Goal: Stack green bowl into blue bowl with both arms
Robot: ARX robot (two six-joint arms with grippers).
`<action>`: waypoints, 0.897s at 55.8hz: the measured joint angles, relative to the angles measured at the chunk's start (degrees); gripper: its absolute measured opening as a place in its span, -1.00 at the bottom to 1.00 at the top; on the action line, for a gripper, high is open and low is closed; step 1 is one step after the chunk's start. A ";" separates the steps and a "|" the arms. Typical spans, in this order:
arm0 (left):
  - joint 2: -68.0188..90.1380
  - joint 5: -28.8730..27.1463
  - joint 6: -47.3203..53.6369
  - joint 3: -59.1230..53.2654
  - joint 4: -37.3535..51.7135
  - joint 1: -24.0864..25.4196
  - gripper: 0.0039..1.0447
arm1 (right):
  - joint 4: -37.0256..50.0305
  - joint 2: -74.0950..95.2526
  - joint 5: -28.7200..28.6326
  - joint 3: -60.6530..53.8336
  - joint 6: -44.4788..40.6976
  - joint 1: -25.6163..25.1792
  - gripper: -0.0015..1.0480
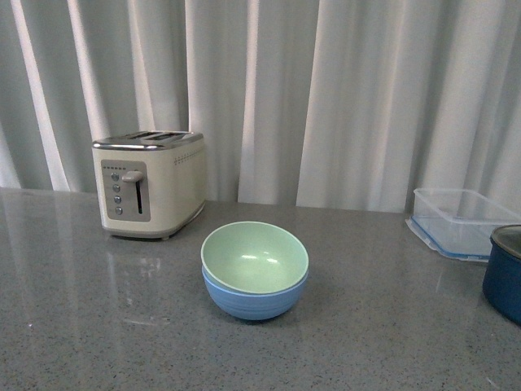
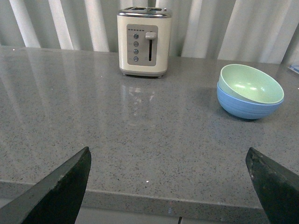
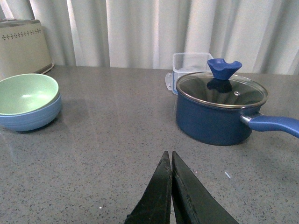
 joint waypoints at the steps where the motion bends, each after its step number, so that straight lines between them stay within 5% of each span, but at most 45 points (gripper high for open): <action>1: 0.00 0.00 0.00 0.00 0.00 0.00 0.87 | -0.52 -0.50 0.00 0.00 0.00 0.00 -0.98; 6: 0.00 0.00 0.00 0.00 0.00 0.00 0.87 | -9.25 -7.17 -0.04 0.02 -0.02 0.00 -0.98; 16: 0.00 0.00 0.00 0.00 0.00 0.00 0.87 | -10.25 -9.86 -0.02 0.04 -0.04 0.00 -0.98; 47: 0.00 0.00 0.00 0.00 0.00 0.00 0.87 | -10.25 -9.90 -0.04 0.04 -0.09 0.00 0.80; 50: 0.00 0.00 0.00 0.00 0.00 0.00 0.87 | -10.25 -9.90 -0.04 0.02 -0.02 0.00 0.83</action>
